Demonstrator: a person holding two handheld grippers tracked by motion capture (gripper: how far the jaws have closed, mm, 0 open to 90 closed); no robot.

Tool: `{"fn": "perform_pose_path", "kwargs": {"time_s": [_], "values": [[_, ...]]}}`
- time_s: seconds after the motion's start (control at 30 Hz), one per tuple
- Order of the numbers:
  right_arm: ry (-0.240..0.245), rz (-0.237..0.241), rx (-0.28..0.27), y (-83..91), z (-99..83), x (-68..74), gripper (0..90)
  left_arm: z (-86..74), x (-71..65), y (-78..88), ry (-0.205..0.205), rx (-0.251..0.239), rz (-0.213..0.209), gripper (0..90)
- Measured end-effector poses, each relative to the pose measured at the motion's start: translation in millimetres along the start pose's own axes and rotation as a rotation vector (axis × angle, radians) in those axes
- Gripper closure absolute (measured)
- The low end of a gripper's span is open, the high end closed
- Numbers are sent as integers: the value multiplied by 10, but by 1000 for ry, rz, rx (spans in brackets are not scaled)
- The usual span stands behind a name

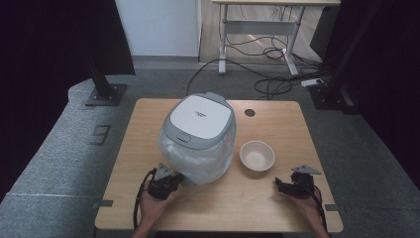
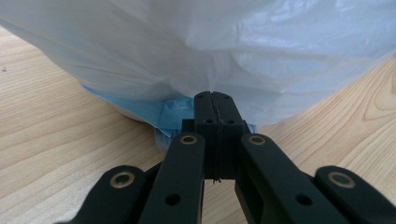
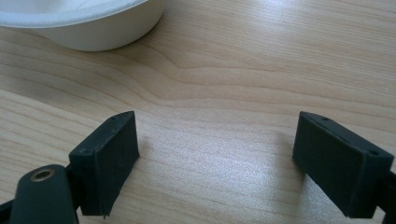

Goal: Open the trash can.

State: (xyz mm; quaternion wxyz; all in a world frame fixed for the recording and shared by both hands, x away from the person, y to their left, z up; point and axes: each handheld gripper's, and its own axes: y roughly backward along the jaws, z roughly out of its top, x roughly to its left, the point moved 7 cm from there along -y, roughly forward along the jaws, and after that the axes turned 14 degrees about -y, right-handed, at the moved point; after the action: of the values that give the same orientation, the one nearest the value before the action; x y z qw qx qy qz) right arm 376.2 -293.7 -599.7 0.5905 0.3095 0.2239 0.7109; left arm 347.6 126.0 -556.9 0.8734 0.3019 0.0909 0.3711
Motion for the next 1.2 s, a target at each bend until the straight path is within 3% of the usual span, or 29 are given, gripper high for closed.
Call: {"fn": "perform_pose_path", "kwargs": {"time_s": [0.33,0.43,0.67,0.83,1.2], "values": [[-3,-2,-1,-2,2,3,134,-11,-5,-63,-1,7,-6,900],[-4,-3,-1,-3,2,3,134,-28,-19,-102,-18,27,-3,900],[-5,-4,-1,-3,3,4,135,10,-1,-130,6,4,-10,900],[-5,-4,-2,0,0,5,139,24,3,-216,-13,30,-2,900],[-6,-5,-2,1,-1,5,139,-5,9,-220,0,44,-6,900]]}}
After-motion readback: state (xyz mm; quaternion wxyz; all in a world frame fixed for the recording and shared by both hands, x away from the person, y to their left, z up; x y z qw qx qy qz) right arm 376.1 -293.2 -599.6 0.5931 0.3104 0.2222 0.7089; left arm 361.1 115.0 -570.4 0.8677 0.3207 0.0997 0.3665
